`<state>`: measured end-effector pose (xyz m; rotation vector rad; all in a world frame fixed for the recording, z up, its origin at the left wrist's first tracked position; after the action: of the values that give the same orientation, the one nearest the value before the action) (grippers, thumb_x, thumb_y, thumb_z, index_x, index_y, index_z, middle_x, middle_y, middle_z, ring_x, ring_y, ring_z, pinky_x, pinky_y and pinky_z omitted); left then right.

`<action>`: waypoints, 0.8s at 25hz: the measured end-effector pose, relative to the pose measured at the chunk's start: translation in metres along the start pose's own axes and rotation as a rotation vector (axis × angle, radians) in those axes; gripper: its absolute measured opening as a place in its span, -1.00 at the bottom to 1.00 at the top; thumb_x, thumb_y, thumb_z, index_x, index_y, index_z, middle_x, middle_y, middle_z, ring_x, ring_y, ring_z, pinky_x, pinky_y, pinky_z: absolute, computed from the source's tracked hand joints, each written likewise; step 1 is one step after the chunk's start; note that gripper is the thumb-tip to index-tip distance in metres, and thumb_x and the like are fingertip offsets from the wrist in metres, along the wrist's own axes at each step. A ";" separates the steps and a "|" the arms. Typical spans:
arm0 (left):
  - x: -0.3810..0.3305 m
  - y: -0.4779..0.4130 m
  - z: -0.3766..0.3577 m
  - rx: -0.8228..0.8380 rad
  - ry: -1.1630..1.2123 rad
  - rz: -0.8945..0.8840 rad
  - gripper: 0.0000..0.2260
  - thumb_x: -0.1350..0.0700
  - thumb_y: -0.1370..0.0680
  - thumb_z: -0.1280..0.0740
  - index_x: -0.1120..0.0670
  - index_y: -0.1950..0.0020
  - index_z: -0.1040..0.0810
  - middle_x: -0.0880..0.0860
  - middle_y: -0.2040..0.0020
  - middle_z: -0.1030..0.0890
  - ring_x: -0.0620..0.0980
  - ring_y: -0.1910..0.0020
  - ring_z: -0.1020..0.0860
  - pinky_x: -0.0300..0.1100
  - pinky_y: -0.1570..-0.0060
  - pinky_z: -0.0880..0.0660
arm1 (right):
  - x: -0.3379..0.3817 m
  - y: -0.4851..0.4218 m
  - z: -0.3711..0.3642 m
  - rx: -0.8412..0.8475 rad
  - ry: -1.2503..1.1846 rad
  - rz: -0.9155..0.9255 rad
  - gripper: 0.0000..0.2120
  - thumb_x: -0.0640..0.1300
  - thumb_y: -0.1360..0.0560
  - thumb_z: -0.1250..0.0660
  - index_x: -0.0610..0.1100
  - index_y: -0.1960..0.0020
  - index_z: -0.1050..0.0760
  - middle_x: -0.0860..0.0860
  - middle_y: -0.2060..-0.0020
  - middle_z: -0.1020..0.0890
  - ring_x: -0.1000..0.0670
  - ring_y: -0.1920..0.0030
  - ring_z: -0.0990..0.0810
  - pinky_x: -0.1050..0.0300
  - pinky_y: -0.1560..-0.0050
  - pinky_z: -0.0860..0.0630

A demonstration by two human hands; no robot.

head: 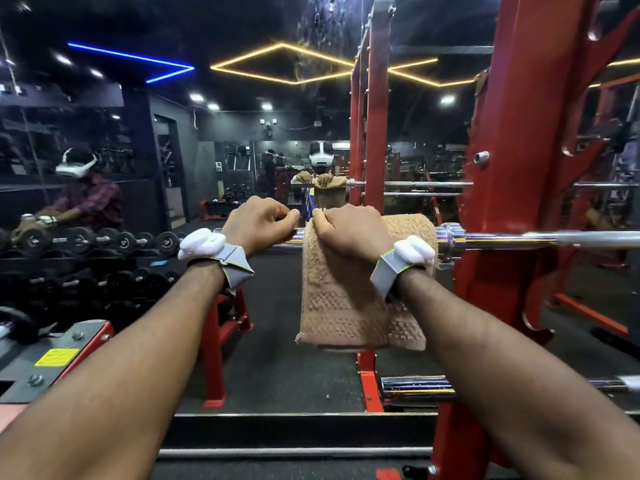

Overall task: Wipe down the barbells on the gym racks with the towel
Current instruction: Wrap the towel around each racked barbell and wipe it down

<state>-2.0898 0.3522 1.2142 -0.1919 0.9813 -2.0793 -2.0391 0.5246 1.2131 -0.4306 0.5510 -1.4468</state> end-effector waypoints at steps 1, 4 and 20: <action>0.006 0.001 0.004 -0.019 -0.012 0.022 -0.61 -0.20 -0.51 -0.20 0.06 0.27 -0.59 0.04 0.40 -0.57 0.06 0.32 -0.54 -0.11 0.29 -0.49 | 0.000 -0.007 0.003 0.086 -0.038 -0.040 -0.48 0.14 -0.65 0.09 -0.06 -0.10 -0.60 -0.17 -0.11 -0.65 -0.24 -0.11 -0.60 -0.05 -0.01 -0.36; 0.024 0.003 0.016 -0.058 0.006 0.096 -0.65 -0.21 -0.51 -0.19 -0.06 0.25 -0.66 -0.08 0.36 -0.65 -0.05 0.25 -0.62 -0.12 0.18 -0.54 | 0.010 -0.008 -0.001 0.019 -0.029 -0.117 -0.47 0.11 -0.62 0.08 -0.10 -0.02 -0.62 -0.16 -0.05 -0.67 -0.22 -0.05 -0.62 -0.04 0.02 -0.35; 0.058 0.016 0.001 -0.052 1.170 0.474 -0.63 0.09 -0.67 -0.12 0.32 -0.16 -0.61 0.20 -0.03 -0.68 -0.01 0.01 -0.66 -0.33 0.11 -0.55 | 0.062 -0.003 -0.015 -0.201 0.099 -0.101 -0.43 0.11 -0.59 0.11 -0.08 0.21 -0.61 -0.02 0.18 -0.72 -0.13 0.16 -0.65 -0.10 -0.05 -0.35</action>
<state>-2.1177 0.3040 1.1930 1.2391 1.5226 -1.6158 -2.0475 0.4636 1.1970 -0.5541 0.7674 -1.5213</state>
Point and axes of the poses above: each hand's wrist, its own y-axis away from the middle knuckle, its own z-axis out of the back of the hand, x = y × z, the point moved 2 cm from there along -y, towards the middle knuckle
